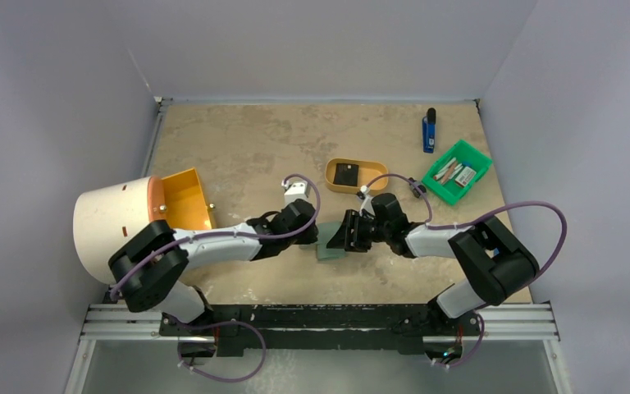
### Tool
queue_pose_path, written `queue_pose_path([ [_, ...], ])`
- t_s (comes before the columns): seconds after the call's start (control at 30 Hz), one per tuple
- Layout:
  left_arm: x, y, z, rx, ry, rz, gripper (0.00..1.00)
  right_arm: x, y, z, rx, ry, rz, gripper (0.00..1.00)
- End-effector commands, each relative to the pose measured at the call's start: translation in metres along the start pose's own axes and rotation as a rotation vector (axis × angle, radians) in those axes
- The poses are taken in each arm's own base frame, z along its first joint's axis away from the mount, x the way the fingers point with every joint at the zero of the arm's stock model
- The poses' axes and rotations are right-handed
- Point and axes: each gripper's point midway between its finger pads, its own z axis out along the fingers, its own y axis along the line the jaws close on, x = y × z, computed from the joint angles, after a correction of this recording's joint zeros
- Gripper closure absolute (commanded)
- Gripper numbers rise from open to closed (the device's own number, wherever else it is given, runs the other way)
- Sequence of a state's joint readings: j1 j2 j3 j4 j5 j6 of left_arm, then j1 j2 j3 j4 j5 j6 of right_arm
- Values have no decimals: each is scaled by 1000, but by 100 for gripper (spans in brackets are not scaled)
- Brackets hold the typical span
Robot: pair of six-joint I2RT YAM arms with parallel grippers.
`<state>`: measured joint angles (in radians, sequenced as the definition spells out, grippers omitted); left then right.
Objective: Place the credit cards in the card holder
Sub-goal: Close the card holder at the center of the board.
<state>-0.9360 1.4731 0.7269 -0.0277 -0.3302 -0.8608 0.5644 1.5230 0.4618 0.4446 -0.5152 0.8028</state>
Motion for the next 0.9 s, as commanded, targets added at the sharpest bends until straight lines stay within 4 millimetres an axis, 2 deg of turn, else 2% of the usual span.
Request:
queue_pose_path([
  [0.0,-12,-38,9,130,-9,-28,81,5,-29,1,129,-1,-10,46],
  [0.33,-7,-33,14,116,-6,-18,79,4,-29,2,130,1,-13,46],
  [0.53,19,-9,32,31,47,5,81,2,-27,2,128,-8,-13,46],
  [0.73,28,7,35,-19,54,10,82,3,-22,-2,109,-10,-8,46],
  [0.87,34,13,37,-38,65,13,83,4,-19,0,92,-2,-2,51],
])
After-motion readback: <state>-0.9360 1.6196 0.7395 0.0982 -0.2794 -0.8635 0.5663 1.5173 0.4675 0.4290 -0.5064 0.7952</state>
